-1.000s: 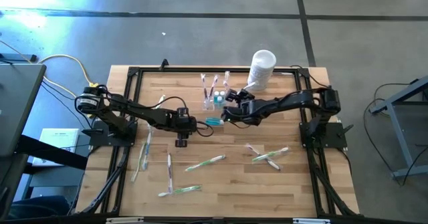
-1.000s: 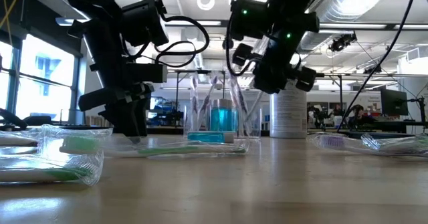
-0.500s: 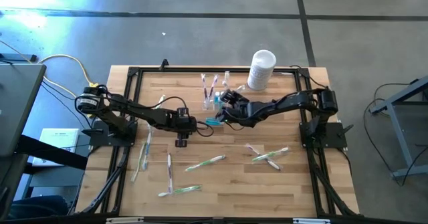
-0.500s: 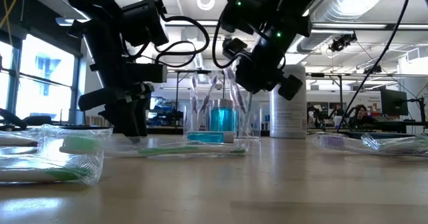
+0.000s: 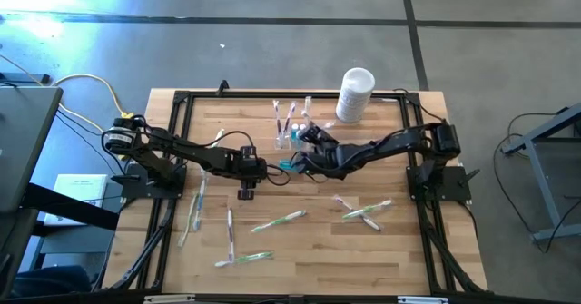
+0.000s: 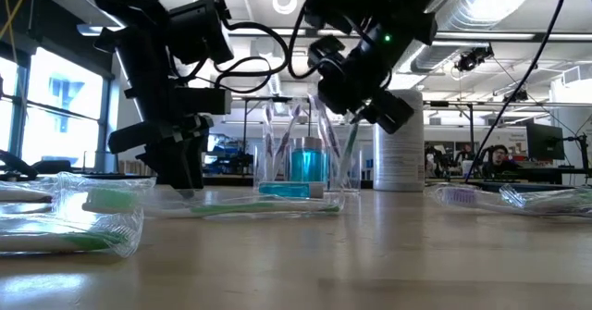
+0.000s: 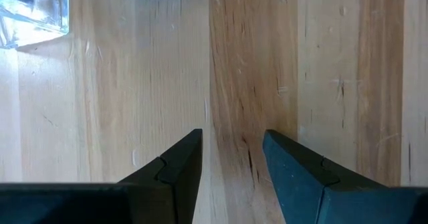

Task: Pick & Place toothbrushing station
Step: Put the green toothbrush into the transparent organizer, then put the left purple toothbrush into the transparent organizer

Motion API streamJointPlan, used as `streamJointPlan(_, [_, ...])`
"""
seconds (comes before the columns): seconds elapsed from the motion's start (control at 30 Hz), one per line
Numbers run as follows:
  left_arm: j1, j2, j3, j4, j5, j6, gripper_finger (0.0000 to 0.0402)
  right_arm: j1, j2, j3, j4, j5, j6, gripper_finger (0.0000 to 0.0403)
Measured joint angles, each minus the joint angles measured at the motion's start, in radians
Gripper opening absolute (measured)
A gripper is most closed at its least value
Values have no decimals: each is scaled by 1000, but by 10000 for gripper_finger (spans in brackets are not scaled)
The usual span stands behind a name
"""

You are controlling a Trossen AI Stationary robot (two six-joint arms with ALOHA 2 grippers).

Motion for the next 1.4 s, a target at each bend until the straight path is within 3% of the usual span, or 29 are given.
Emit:
streamJointPlan(0.67, [0,0,-1,8,1,-4,161,75,-303,2,62,115,132,260])
streamJointPlan(0.83, [0,0,0,6,1,-4,161,79,-392,0,66,191,299,255])
streamJointPlan(1.07, [0,0,0,3,1,-5,161,79,-505,1,-10,269,699,253])
streamJointPlan(1.23, [0,1,0,-4,1,-6,161,84,-599,2,-233,152,1139,252])
streamJointPlan(1.4, [0,1,1,-17,-5,-15,161,83,-656,0,-464,-213,1578,252])
